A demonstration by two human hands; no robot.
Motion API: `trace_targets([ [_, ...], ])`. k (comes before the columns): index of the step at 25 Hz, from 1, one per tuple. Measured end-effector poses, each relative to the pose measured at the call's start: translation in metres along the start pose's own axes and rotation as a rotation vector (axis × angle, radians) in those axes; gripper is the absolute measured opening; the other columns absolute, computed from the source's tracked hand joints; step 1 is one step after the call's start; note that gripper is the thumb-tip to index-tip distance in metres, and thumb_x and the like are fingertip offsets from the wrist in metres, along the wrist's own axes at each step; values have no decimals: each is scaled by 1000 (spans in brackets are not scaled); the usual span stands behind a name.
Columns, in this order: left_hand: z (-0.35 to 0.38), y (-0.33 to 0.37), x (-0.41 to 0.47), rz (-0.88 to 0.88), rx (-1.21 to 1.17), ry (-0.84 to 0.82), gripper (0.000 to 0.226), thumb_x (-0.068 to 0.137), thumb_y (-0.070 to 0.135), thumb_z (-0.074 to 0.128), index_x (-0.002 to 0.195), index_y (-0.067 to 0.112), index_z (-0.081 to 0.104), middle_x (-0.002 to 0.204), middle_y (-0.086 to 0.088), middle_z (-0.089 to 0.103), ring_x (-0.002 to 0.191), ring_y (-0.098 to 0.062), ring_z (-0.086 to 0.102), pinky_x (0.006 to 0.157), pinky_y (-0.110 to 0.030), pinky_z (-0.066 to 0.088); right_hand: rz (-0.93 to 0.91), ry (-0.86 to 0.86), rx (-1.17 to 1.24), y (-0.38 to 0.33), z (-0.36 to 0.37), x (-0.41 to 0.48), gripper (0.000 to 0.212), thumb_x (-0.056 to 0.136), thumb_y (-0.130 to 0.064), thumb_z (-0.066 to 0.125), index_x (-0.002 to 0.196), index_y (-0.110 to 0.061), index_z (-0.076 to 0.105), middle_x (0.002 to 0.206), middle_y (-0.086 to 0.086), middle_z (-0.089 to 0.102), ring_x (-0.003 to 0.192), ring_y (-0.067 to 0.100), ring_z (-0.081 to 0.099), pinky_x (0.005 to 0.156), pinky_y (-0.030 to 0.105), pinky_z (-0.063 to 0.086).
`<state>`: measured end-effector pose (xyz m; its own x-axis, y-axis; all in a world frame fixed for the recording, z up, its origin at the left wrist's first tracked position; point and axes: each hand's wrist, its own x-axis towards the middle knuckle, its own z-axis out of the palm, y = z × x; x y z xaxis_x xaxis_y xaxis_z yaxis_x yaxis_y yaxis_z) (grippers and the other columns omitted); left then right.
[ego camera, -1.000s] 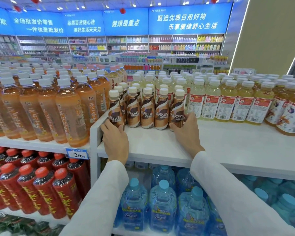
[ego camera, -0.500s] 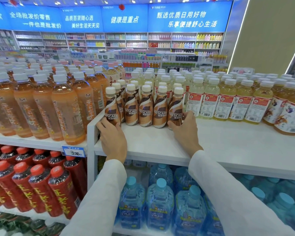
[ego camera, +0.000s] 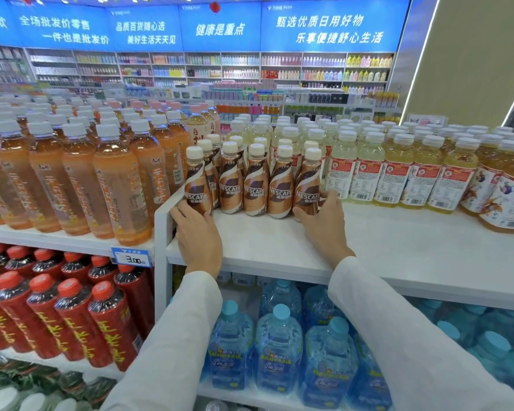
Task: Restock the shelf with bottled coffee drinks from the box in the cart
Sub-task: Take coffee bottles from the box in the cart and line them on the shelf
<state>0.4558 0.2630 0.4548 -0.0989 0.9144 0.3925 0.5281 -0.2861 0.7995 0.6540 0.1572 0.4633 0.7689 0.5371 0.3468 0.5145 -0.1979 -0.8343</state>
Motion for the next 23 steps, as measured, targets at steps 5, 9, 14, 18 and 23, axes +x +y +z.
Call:
trace_targets([
  [5,-31,-21,-14,81,-31,-86,56,99,25,62,148,11,39,148,-11,45,133,-30,49,107,-40,44,15,-38,-100,-7,-17,-28,65,91,-42,71,140,-7,45,129,10,50,119,32,54,98,41,44],
  [9,-76,-66,-44,153,-99,-98,44,99,35,60,139,19,51,132,4,54,118,-15,53,96,-31,44,-66,-101,56,-21,-15,-95,42,94,-36,68,132,-21,57,127,-6,60,112,15,60,96,32,47],
  [14,-157,-147,-106,-40,-251,-65,24,98,39,63,121,32,65,113,24,66,107,6,61,90,-23,50,-161,-352,302,-40,27,-208,19,94,-39,67,113,-42,66,116,-24,67,106,-2,63,88,19,47],
  [18,-228,-217,-171,-295,-254,-3,30,93,53,59,119,39,67,111,27,70,106,7,64,84,-17,50,-66,-694,315,-31,85,-297,19,94,-43,67,112,-46,67,117,-30,65,110,-5,61,92,22,47],
  [23,-293,-287,-259,-599,-186,170,18,96,37,67,113,32,71,106,16,74,97,9,65,76,-5,46,123,-1071,175,-11,151,-385,25,95,-48,64,119,-41,62,124,-22,62,113,1,57,99,28,46],
])
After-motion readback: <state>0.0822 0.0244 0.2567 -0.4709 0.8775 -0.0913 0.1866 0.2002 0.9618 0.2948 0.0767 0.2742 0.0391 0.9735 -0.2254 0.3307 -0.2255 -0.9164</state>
